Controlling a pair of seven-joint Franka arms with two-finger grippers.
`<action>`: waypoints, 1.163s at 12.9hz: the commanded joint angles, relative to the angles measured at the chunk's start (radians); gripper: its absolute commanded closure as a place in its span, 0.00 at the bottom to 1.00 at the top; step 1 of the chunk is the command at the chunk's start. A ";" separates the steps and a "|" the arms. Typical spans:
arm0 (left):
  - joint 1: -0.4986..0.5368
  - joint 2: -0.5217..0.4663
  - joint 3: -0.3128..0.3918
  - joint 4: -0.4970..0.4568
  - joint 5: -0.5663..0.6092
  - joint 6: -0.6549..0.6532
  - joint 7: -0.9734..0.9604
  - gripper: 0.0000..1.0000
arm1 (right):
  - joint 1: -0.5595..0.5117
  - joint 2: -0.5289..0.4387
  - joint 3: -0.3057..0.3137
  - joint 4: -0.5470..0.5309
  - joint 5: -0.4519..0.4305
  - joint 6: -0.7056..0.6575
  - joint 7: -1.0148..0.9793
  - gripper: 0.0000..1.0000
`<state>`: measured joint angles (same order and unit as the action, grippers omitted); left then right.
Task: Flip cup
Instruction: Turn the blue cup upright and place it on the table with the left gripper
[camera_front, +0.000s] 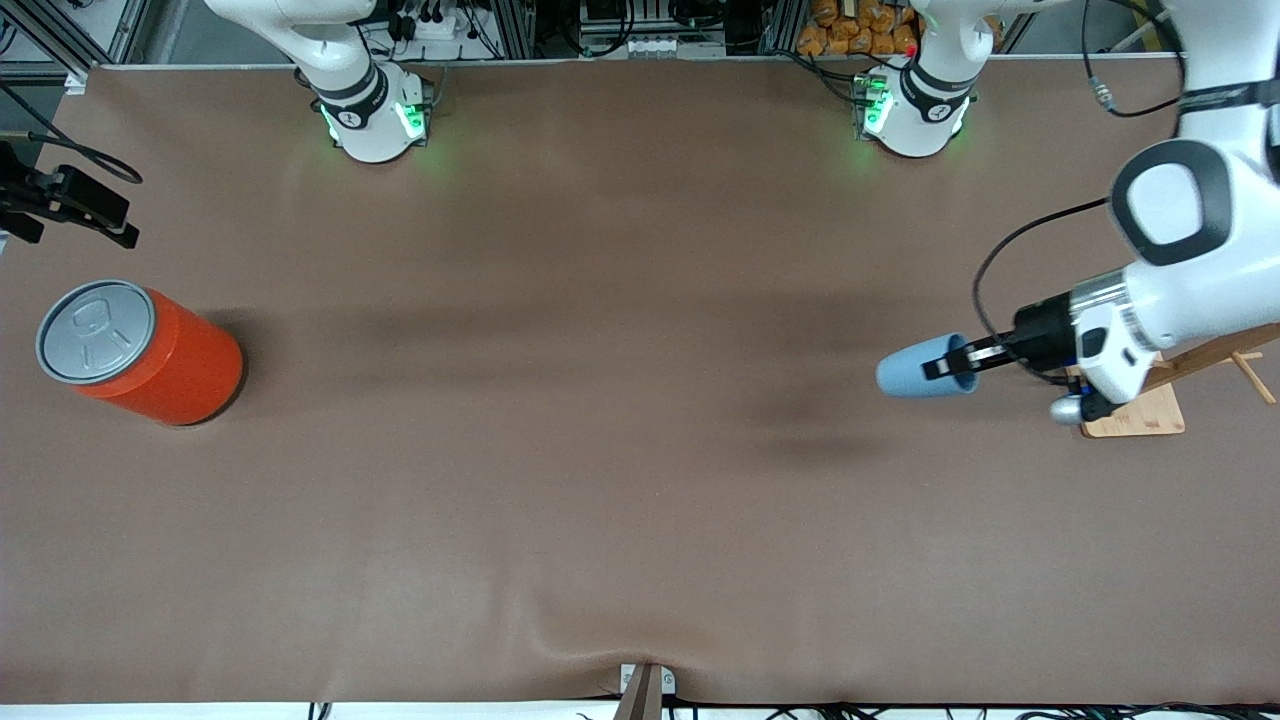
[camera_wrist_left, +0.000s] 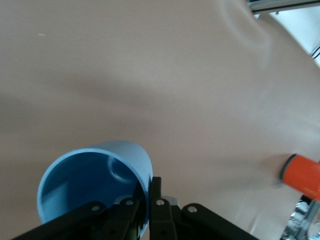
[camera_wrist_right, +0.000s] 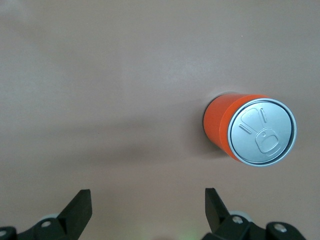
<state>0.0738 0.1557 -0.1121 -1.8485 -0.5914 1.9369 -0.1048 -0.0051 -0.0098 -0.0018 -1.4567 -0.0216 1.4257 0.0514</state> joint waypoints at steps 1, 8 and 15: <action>0.032 -0.077 -0.012 0.003 0.181 -0.053 -0.029 1.00 | -0.004 0.011 0.000 0.027 -0.001 -0.019 -0.011 0.00; 0.100 -0.157 -0.014 -0.078 0.435 -0.078 -0.010 1.00 | -0.001 0.011 0.002 0.027 -0.001 -0.036 -0.011 0.00; 0.049 -0.067 -0.067 -0.250 0.504 0.301 -0.084 1.00 | 0.001 0.011 0.002 0.027 0.002 -0.036 -0.010 0.00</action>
<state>0.1386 0.0689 -0.1615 -2.0734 -0.1239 2.1738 -0.1451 -0.0048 -0.0097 -0.0007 -1.4565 -0.0216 1.4092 0.0505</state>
